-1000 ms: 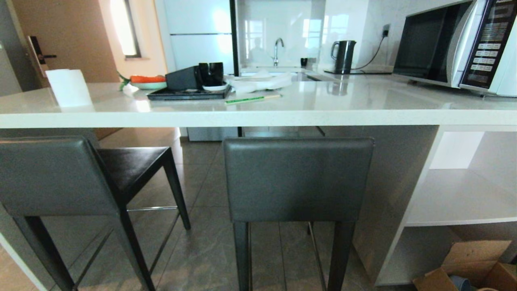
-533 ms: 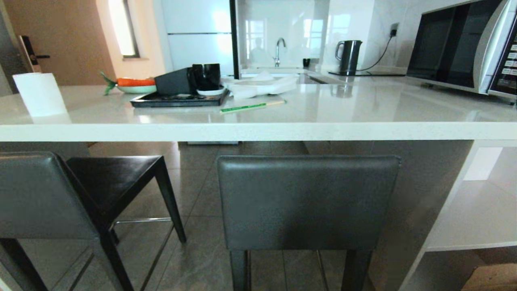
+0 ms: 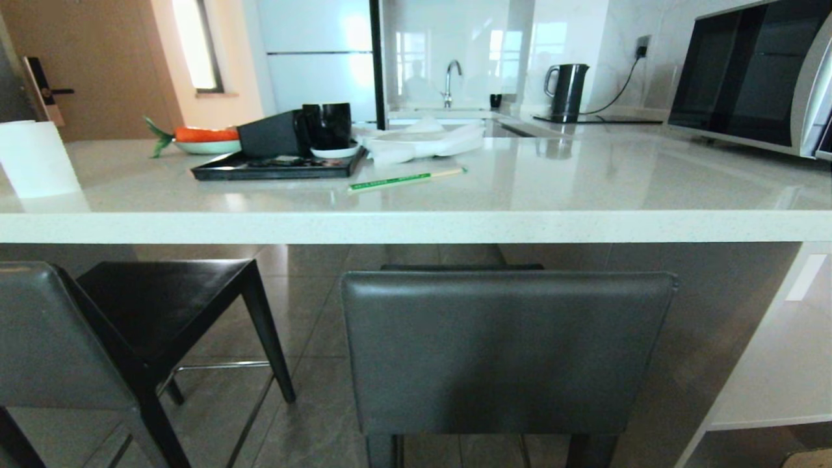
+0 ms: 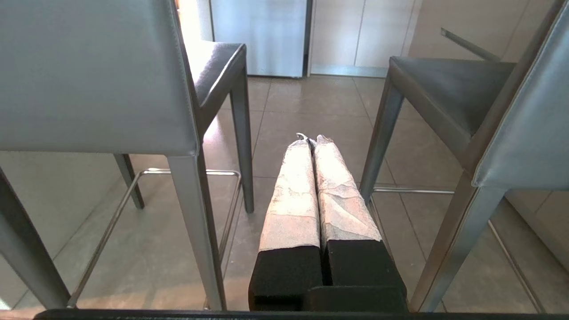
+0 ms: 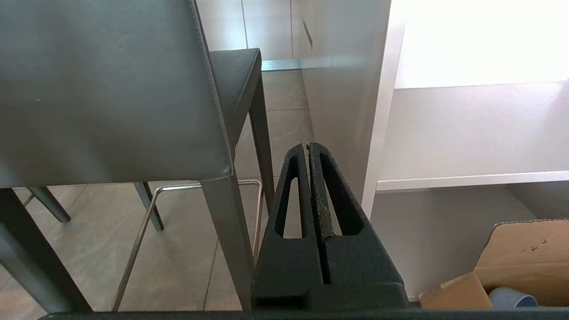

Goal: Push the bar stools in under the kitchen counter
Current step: Pull the gray chair out from under the dining table

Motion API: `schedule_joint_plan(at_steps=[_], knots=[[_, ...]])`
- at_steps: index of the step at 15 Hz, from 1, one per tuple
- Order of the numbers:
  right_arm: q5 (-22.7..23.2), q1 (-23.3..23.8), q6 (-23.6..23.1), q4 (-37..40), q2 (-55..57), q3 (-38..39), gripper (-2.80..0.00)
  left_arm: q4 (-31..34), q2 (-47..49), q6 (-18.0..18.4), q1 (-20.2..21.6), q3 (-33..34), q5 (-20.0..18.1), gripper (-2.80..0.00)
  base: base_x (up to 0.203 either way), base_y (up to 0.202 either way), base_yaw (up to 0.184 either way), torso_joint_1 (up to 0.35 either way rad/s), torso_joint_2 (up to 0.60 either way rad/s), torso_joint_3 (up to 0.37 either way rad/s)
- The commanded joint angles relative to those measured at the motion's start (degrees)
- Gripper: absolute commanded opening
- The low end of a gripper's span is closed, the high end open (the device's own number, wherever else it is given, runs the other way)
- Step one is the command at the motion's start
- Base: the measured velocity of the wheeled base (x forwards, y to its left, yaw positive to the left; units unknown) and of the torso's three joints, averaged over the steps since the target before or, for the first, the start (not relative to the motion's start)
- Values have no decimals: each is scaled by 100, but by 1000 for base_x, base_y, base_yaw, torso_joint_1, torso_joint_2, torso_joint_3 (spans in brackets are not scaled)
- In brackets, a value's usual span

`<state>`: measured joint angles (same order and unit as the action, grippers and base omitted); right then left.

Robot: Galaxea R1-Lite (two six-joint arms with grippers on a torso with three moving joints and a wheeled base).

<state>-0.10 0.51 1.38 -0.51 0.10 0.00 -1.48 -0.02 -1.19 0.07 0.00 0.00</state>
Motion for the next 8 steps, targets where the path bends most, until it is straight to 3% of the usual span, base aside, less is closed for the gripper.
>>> schedule_joint_plan(at_steps=[1, 8], knots=[[1, 2, 3, -2, 8, 44, -280, -2, 2, -4, 1, 53, 0, -280, 0, 0, 0, 0, 0, 0], [1, 2, 3, -2, 8, 44, -280, -2, 2, -5, 1, 53, 0, -280, 0, 0, 0, 0, 0, 0]])
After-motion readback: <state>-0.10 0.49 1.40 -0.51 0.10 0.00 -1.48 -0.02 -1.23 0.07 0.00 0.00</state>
